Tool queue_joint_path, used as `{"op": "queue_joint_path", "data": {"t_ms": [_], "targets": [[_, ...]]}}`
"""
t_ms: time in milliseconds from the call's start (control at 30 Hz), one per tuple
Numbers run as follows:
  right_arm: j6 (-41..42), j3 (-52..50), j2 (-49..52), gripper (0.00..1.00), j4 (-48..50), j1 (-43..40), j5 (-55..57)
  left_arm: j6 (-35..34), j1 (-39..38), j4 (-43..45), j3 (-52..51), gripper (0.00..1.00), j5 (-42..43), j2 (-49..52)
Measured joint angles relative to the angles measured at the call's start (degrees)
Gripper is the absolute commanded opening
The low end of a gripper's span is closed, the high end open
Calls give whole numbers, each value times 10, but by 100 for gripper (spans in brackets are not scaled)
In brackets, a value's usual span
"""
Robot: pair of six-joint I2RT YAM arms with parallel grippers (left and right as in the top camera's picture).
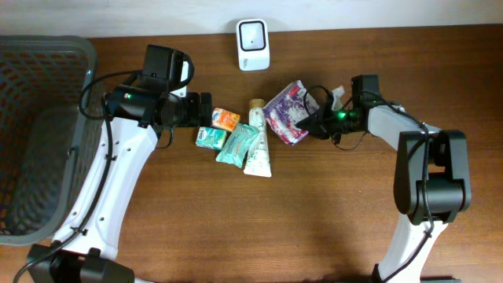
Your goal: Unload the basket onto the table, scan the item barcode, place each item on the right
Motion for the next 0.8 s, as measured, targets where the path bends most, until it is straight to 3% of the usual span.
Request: {"op": "queue_joint_path", "data": {"t_ms": [67,100,167,233,300,400,433,467,500,667,800], "targets": [[-87,23,0,4,-101,0,-34,0,0,-1,0,99,0,0],[-154,65,0,4,-217,0,-20,0,0,1,0,99,0,0],[-205,126,1,4,-389,2,91,0,0,-1,0,99,0,0],[-254,175,-3,4,-479,2,210,0,0,0,0,99,0,0],[-319,181,-3,7,-513,2,273,0,0,0,0,99,0,0],[-367,181,-3,12,-485,14,305,0,0,0,0,99,0,0],[-371,181,-3,31,-471,21,309,0,0,0,0,99,0,0],[-375,181,-3,92,-457,30,311,0,0,0,0,99,0,0],[-376,181,-3,99,-437,46,313,0,0,0,0,99,0,0],[-317,189,-3,99,-421,80,312,0,0,0,0,99,0,0],[-275,233,-3,99,-446,-9,256,0,0,0,0,99,0,0]]}}
